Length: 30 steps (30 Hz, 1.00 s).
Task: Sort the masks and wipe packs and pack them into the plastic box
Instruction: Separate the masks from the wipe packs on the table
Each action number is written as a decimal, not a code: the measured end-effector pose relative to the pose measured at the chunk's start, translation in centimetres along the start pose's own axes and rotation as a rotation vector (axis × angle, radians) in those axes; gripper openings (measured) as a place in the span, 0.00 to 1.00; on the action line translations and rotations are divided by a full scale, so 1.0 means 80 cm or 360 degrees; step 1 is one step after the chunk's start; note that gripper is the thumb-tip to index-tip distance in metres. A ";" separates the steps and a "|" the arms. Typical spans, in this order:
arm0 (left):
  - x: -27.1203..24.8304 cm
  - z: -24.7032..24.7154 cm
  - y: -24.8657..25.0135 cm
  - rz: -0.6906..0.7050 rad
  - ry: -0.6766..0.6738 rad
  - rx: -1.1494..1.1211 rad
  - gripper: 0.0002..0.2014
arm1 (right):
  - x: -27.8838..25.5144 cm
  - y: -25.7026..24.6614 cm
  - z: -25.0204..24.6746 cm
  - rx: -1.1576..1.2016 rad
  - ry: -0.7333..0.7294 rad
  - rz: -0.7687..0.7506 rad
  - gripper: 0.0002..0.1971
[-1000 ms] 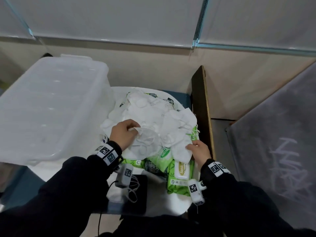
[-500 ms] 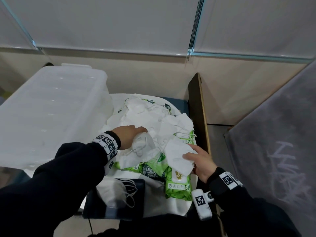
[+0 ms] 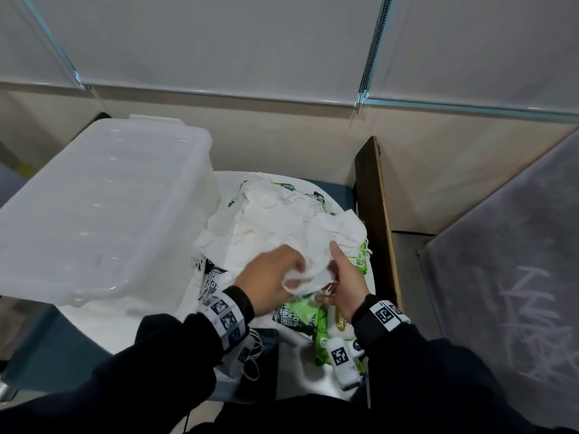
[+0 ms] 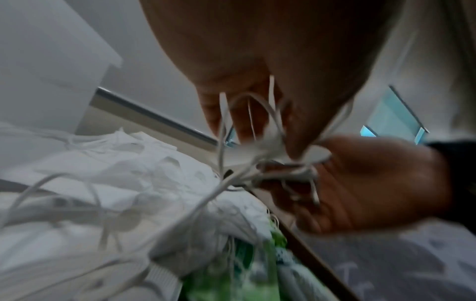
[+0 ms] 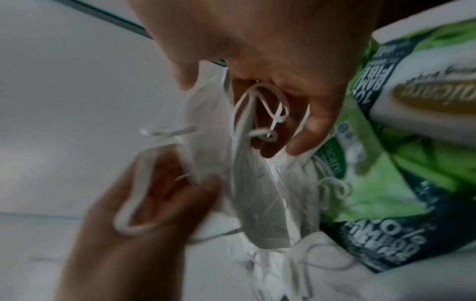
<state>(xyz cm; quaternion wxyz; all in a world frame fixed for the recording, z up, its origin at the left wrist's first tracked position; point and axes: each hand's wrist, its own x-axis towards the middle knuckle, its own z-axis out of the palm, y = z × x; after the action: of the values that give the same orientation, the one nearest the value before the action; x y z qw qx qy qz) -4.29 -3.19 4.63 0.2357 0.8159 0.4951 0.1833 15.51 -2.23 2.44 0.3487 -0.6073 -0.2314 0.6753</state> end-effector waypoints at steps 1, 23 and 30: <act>-0.006 0.012 -0.001 0.0127 -0.0097 0.0097 0.19 | 0.003 -0.002 0.006 0.0040 0.0025 -0.0034 0.20; 0.007 -0.102 -0.017 -0.0068 0.0246 -0.0491 0.26 | -0.062 -0.051 0.067 0.0149 0.0073 -0.0742 0.18; -0.049 -0.111 -0.082 -0.0456 0.0432 -0.0547 0.08 | -0.073 0.006 0.062 0.0485 0.0306 -0.0547 0.22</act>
<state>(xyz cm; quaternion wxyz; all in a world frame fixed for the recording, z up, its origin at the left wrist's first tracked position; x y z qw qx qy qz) -15.50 -2.29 7.98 0.3259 0.6534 0.5942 0.3375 10.67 -6.37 6.67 0.5665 -0.5609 -0.1923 0.5722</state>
